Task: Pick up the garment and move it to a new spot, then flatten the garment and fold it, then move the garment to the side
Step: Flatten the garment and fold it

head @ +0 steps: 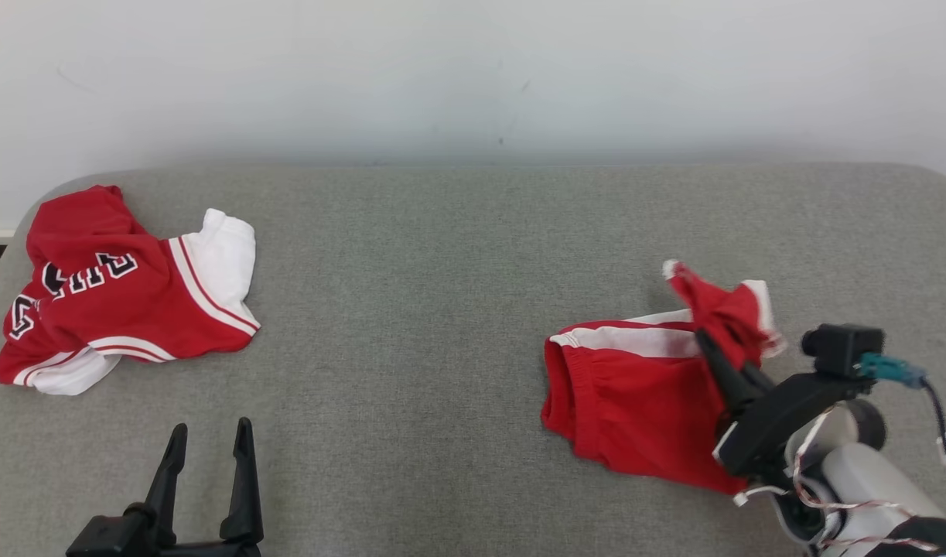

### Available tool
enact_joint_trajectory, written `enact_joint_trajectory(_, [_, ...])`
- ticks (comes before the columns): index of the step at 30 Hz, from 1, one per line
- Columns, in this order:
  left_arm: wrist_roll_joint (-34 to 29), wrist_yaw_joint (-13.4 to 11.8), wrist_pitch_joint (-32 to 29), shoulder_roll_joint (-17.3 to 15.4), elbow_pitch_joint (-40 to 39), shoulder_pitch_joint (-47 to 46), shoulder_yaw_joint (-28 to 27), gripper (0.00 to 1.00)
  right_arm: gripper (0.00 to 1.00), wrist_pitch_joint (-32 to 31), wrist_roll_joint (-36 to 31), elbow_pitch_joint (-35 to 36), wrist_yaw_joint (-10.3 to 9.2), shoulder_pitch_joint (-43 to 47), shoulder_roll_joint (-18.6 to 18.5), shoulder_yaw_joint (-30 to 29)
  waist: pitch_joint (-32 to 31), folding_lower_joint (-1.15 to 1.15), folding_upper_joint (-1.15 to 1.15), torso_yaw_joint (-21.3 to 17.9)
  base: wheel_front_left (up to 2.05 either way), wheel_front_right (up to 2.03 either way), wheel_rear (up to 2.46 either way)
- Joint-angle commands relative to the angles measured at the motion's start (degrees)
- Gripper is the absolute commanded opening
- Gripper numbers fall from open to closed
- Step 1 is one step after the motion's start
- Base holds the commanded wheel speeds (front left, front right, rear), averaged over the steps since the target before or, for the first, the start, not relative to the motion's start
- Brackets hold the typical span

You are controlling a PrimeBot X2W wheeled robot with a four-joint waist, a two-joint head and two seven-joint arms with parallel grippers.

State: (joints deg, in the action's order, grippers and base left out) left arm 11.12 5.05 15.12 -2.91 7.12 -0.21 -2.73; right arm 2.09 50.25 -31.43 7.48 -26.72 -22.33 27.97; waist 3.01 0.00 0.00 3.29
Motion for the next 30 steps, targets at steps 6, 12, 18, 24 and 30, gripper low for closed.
enact_joint_trajectory(6, [0.9, -0.4, 0.0, 0.0, -0.1, -0.2, 0.7, 1.00, 0.00, -1.5, -2.9, 4.4, 0.04, 4.0, 3.5, 3.0, 1.0, 0.00, 0.00, 2.1, 0.00, 0.00, 0.00])
enact_joint_trajectory(12, [1.0, -0.4, 0.0, 0.0, 0.0, -0.6, 1.1, 1.00, 0.00, -1.8, -5.5, 5.2, 0.04, 7.6, 5.3, 5.1, 1.4, 0.00, 0.00, 3.6, 0.00, 0.00, 0.00])
enact_joint_trajectory(18, [1.2, -0.7, 0.0, 0.0, 0.1, -0.1, 1.1, 1.00, 0.00, -1.0, -7.6, 4.8, 0.04, 9.7, 6.0, 6.4, 1.3, 0.00, 0.00, 3.7, 0.00, 0.00, 0.00])
enact_joint_trajectory(24, [1.2, -0.9, 0.0, 0.0, 0.0, 0.1, 0.8, 1.00, 1.00, 1.6, -8.0, 5.8, 0.04, 10.1, 5.5, 5.7, 0.8, 0.00, 0.00, 2.9, 0.00, 0.00, 0.00])
enact_joint_trajectory(30, [0.8, -0.7, 0.0, 0.0, -0.2, 0.4, 0.4, 1.00, 1.00, 5.5, -6.7, 7.6, 0.04, 11.3, 4.1, 1.3, 0.4, 0.00, 0.00, 2.0, 0.00, 0.00, 0.00])
